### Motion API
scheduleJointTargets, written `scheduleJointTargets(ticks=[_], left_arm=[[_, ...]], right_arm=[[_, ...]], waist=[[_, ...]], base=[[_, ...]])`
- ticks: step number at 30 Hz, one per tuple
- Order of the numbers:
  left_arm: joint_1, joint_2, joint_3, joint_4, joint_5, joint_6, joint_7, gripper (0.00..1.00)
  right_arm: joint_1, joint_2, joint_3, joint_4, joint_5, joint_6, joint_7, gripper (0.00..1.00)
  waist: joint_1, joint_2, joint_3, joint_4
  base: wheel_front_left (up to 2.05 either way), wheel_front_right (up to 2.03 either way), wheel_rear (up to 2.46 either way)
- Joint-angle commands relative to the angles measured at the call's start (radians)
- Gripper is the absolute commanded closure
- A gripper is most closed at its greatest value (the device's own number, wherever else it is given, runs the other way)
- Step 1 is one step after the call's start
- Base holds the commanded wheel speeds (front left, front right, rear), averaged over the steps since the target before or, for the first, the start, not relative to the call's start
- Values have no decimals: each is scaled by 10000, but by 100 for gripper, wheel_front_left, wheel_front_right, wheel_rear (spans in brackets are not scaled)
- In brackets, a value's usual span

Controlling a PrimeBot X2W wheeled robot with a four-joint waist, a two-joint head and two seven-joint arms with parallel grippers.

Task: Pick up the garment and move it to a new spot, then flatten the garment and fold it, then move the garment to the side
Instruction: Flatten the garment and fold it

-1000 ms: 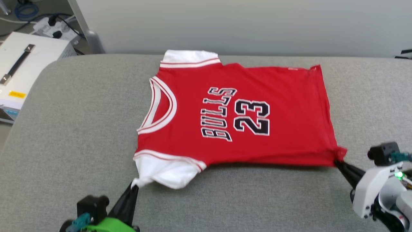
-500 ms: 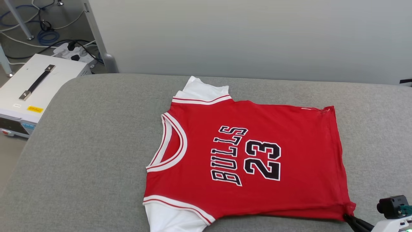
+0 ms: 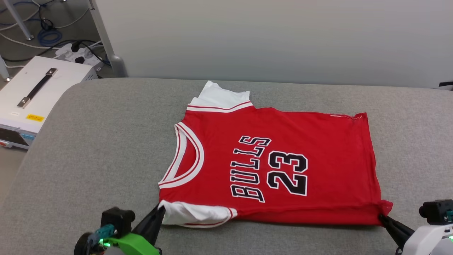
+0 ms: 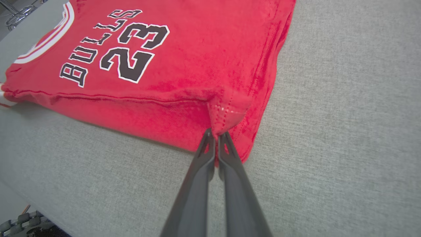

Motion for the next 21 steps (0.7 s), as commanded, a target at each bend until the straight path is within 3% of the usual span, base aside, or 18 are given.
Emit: scheduleJointTargets(ticks=[1, 11, 21], left_arm=[[-487, 67, 18, 202, 137, -167, 48, 100], [-3280, -68, -52, 2399, 406, -1234, 93, 100], [-5767, -470, -614, 4946, 714, -1767, -314, 100]], right_arm=[[-178, 70, -152, -111, -126, -7, 84, 100], [-920, 402, -1004, -654, -637, -7, 709, 100], [-2120, 908, -1362, -196, -819, -7, 1141, 100]], waist=[[1, 0, 176, -147], [1, 0, 1306, -691], [1, 0, 2474, -876]], base=[[0, 0, 0], [0, 0, 0], [0, 0, 0]])
